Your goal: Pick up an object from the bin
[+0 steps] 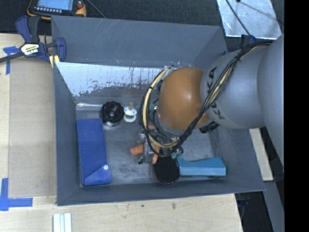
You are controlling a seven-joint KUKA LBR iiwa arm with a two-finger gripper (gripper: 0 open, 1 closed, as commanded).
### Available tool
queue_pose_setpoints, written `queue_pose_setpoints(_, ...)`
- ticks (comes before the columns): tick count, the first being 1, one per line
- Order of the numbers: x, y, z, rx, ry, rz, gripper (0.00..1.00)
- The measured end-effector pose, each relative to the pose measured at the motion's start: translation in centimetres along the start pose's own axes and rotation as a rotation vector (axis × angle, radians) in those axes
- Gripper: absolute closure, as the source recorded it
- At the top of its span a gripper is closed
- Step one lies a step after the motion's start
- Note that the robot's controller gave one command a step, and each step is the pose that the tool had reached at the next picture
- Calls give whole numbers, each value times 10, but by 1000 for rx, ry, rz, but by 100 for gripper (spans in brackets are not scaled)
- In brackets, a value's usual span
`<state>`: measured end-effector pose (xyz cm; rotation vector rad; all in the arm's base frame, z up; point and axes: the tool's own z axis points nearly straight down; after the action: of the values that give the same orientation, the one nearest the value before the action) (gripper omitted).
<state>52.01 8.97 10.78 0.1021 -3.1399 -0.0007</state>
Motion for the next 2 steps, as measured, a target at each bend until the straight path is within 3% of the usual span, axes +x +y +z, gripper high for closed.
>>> queue_pose_setpoints(1, -24, -3, -28, 0, -3, 19, 100)
queue_pose_setpoints(2, -13, -55, 37, 0, -3, 3, 100)
